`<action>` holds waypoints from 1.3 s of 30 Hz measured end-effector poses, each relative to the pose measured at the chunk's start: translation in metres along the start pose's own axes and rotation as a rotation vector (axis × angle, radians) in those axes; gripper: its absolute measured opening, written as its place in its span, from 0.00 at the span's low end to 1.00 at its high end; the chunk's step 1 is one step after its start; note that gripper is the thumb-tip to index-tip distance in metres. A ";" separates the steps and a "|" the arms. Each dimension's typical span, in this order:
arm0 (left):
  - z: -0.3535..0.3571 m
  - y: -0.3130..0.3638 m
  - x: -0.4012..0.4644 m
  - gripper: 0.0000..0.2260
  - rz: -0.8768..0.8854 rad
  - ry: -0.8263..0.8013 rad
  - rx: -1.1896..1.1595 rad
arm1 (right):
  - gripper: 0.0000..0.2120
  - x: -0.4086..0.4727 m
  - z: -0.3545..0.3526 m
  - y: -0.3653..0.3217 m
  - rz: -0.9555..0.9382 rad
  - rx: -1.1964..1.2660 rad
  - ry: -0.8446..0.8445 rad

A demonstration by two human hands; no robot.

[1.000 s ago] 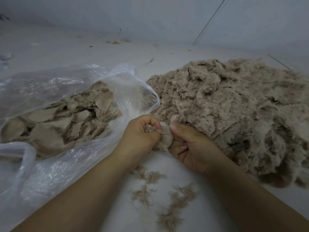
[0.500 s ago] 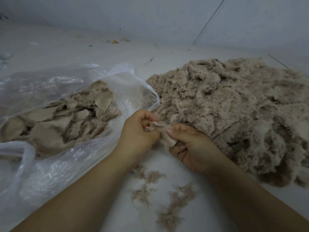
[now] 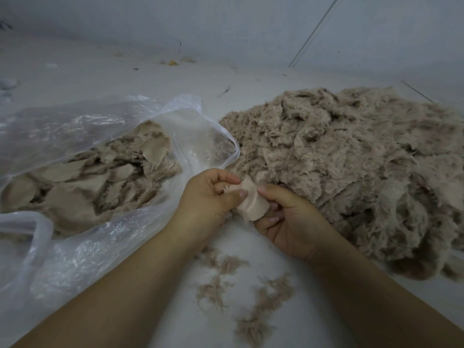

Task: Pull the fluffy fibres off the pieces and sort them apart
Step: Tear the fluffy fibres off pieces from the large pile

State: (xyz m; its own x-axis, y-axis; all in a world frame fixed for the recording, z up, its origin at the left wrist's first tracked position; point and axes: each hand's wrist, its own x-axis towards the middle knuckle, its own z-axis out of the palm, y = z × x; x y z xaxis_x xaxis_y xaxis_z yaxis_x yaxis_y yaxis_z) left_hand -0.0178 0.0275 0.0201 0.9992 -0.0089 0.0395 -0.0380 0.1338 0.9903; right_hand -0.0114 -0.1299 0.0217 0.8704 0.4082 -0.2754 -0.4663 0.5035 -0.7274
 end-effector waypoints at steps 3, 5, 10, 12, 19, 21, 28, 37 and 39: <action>0.000 0.000 -0.002 0.10 0.071 -0.082 0.048 | 0.21 0.001 0.001 0.002 -0.008 -0.094 0.010; 0.001 0.000 -0.003 0.07 0.063 -0.060 0.041 | 0.25 0.002 0.001 0.004 -0.019 -0.097 0.035; -0.006 0.001 0.004 0.14 -0.081 -0.002 0.024 | 0.22 0.002 0.001 0.002 -0.034 -0.060 0.026; -0.009 0.003 0.002 0.18 -0.118 -0.110 0.102 | 0.23 0.001 0.002 0.002 -0.036 -0.098 0.037; -0.014 0.010 0.003 0.10 -0.111 -0.036 -0.086 | 0.08 0.001 -0.001 0.000 -0.017 -0.018 0.038; -0.020 0.018 0.008 0.09 0.010 0.180 -0.318 | 0.07 0.000 -0.001 -0.001 -0.022 0.024 0.061; -0.014 0.001 0.006 0.10 0.017 0.212 0.207 | 0.14 0.000 -0.001 -0.002 0.016 0.068 0.070; 0.011 -0.005 -0.019 0.10 -0.036 0.154 0.171 | 0.19 0.000 0.000 -0.006 0.054 0.125 0.035; 0.018 -0.005 -0.027 0.10 -0.034 0.166 0.156 | 0.19 0.000 0.000 -0.007 0.063 0.125 0.037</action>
State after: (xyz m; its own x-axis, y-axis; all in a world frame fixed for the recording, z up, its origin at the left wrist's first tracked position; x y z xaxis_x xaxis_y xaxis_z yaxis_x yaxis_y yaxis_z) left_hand -0.0451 0.0090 0.0170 0.9881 0.1539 -0.0041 0.0071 -0.0190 0.9998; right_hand -0.0080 -0.1329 0.0263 0.8427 0.4147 -0.3432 -0.5345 0.5693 -0.6246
